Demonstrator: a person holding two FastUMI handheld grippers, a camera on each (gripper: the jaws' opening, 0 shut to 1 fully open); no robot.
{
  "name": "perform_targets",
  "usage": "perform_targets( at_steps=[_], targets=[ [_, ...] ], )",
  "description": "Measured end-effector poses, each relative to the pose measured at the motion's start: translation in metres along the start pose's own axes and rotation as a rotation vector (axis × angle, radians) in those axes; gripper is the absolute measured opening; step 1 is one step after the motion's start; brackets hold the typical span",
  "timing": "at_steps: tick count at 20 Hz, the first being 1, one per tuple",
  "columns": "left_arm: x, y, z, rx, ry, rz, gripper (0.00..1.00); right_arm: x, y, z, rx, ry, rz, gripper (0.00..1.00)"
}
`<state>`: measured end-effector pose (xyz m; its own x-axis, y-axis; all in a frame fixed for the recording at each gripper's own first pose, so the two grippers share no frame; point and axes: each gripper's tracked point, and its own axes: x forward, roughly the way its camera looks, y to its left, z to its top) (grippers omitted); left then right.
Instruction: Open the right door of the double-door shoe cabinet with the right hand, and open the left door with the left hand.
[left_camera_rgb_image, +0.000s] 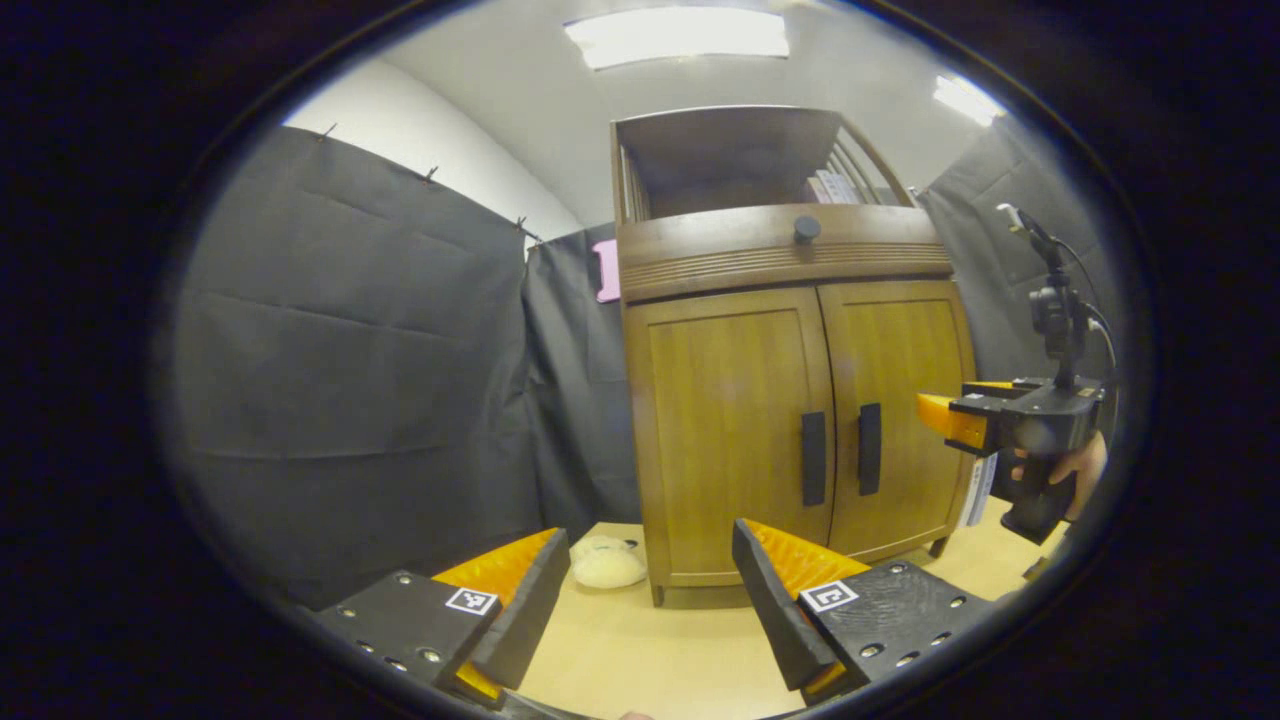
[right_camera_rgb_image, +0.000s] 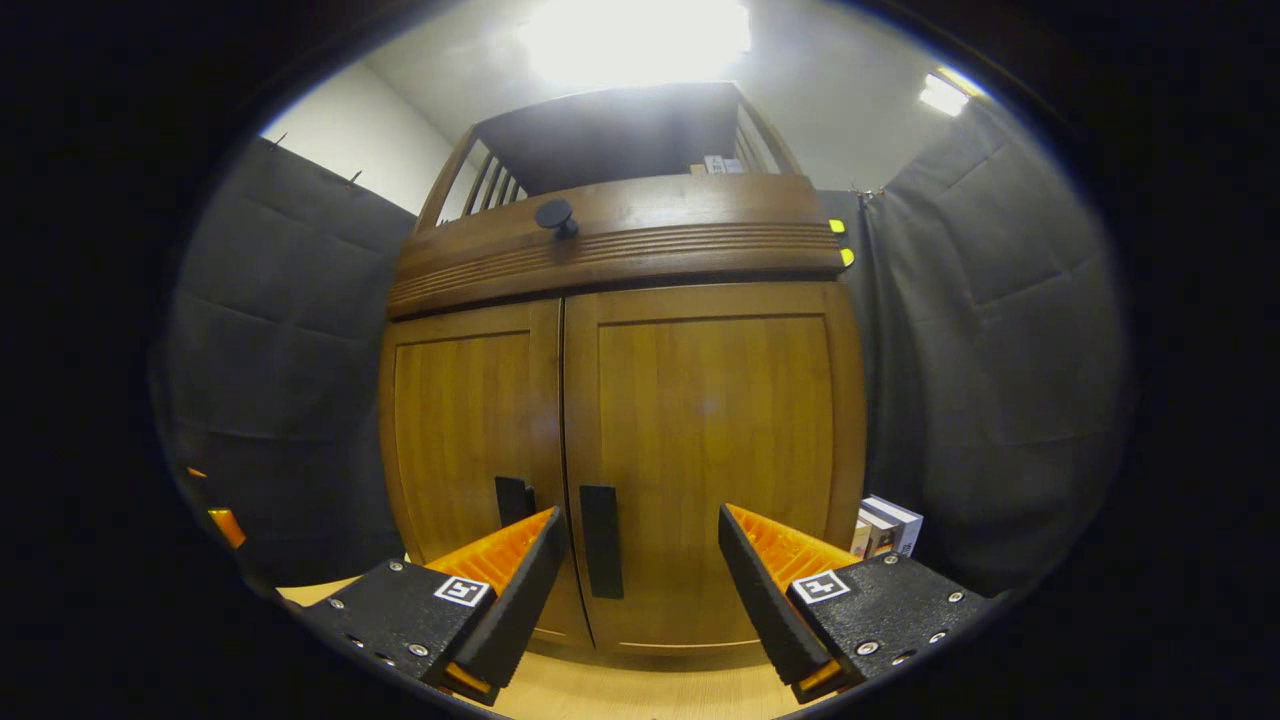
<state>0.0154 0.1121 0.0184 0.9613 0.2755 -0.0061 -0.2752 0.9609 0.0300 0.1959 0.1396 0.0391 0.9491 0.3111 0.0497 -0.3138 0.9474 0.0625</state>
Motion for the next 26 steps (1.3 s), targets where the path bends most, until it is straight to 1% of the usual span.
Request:
perform_targets(
  at_steps=[2,3,5,6,9,10,11,13,14,15,16,18,19,20,21,22,25,26],
  targets=[
    [-0.002,0.011,-0.007,0.006,0.011,0.029,1.00,0.013,0.005,-0.011,0.001,0.018,0.014,0.93],
    [-0.002,0.015,-0.009,0.010,0.016,0.042,0.93,0.019,0.005,-0.017,0.002,0.027,0.015,0.94],
    [-0.005,0.022,-0.009,0.024,0.022,0.069,0.93,0.034,0.009,-0.026,0.006,0.043,0.016,0.94],
    [-0.007,0.025,-0.010,0.031,0.026,0.079,1.00,0.040,0.010,-0.031,0.008,0.052,0.016,0.93],
    [-0.010,0.037,-0.011,0.040,0.030,0.110,1.00,0.061,0.014,-0.043,0.010,0.076,0.017,0.94],
    [-0.011,0.043,-0.012,0.043,0.032,0.121,0.93,0.066,0.016,-0.049,0.010,0.087,0.017,0.94],
    [-0.011,0.048,-0.012,0.049,0.036,0.133,1.00,0.071,0.015,-0.054,0.008,0.097,0.016,0.93],
    [-0.014,0.052,-0.013,0.059,0.038,0.154,1.00,0.080,0.015,-0.061,0.007,0.114,0.012,0.92],
    [-0.014,0.054,-0.012,0.059,0.038,0.159,1.00,0.085,0.013,-0.067,0.009,0.121,0.012,0.89],
    [-0.019,0.055,-0.010,0.061,0.039,0.165,0.93,0.088,0.013,-0.068,0.011,0.125,0.015,0.86],
    [-0.020,0.055,-0.010,0.064,0.043,0.171,0.93,0.091,0.015,-0.071,0.010,0.130,0.016,0.84],
    [-0.020,0.057,-0.012,0.070,0.054,0.182,0.93,0.097,0.018,-0.076,0.009,0.143,0.010,0.77],
    [-0.020,0.057,-0.016,0.070,0.059,0.187,0.93,0.100,0.020,-0.080,0.011,0.152,0.009,0.67],
    [-0.021,0.058,-0.017,0.067,0.061,0.192,0.93,0.101,0.020,-0.085,0.017,0.160,0.005,0.63],
    [-0.021,0.058,-0.017,0.064,0.061,0.196,0.93,0.104,0.021,-0.086,0.026,0.168,0.002,0.54],
    [-0.022,0.059,-0.018,0.063,0.062,0.199,0.93,0.108,0.022,-0.088,0.035,0.173,0.000,0.50],
    [-0.023,0.059,-0.018,0.067,0.061,0.200,0.93,0.108,0.023,-0.088,0.050,0.170,-0.008,0.31],
    [-0.024,0.058,-0.018,0.065,0.058,0.197,0.93,0.106,0.023,-0.087,0.049,0.171,-0.009,0.30]
  ],
)
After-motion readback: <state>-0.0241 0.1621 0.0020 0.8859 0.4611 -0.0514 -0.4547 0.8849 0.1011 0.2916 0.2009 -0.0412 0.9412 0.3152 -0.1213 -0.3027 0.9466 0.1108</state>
